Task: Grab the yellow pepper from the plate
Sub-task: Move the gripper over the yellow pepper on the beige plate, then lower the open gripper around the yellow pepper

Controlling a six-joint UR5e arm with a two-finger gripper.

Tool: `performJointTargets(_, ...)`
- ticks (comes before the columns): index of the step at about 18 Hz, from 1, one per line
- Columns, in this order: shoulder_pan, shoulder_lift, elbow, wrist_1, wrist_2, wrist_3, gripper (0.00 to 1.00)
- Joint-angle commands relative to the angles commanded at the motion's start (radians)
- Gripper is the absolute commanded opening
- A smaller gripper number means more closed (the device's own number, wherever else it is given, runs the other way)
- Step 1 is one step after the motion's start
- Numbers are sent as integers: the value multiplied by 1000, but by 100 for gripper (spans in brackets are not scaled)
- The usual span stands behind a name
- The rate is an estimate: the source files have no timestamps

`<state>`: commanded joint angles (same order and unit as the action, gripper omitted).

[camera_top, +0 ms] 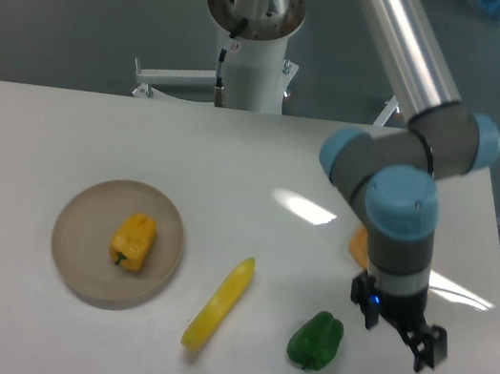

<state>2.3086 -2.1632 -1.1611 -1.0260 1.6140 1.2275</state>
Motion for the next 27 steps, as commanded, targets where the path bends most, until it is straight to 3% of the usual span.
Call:
performJointTargets(4,-26,103,-83,-87,-65,-161,100)
performJointTargets(7,-61,173,-167,-95,-138,-357,100)
performJointTargets(10,-118,197,-229,-85,-177,-521,100)
performJointTargets(12,-168,201,-275,-66,-174,-615,100)
performJointTargets(17,-261,200,-382,55,-174,-761,100)
performJointTargets(27,-365,195,-486,144,-172,-777,100)
